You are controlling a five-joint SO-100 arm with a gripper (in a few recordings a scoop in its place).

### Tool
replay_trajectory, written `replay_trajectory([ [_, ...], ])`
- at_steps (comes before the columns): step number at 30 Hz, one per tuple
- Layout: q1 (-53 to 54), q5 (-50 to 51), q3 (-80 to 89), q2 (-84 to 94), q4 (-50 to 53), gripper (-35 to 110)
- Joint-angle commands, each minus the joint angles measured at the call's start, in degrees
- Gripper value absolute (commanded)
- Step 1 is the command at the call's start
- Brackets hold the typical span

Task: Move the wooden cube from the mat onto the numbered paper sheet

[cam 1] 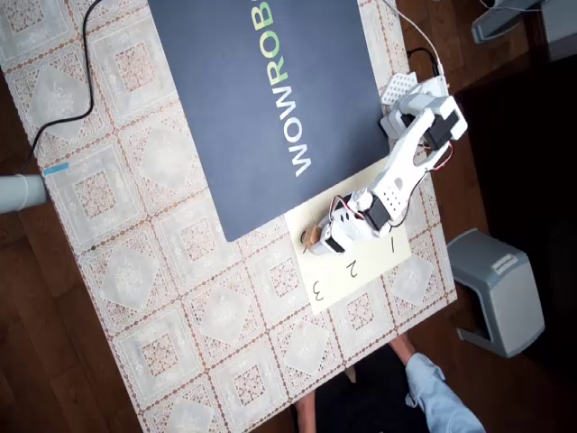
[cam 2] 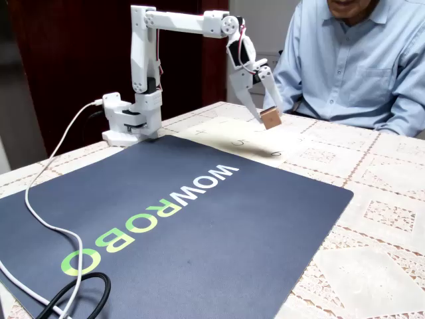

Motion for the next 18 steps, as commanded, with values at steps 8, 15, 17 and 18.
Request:
replay_trajectory([
  [8,-10.2,0.4,-41.3,-27.9,10.5,0],
  [15,-10.5,0.8,-48.5,-37.4,13.7,0],
  [17,-10.7,0.4,-50.2,-39.5,15.2,0],
  [18,-10.7,0.3,-50.5,-40.1,15.3,0],
])
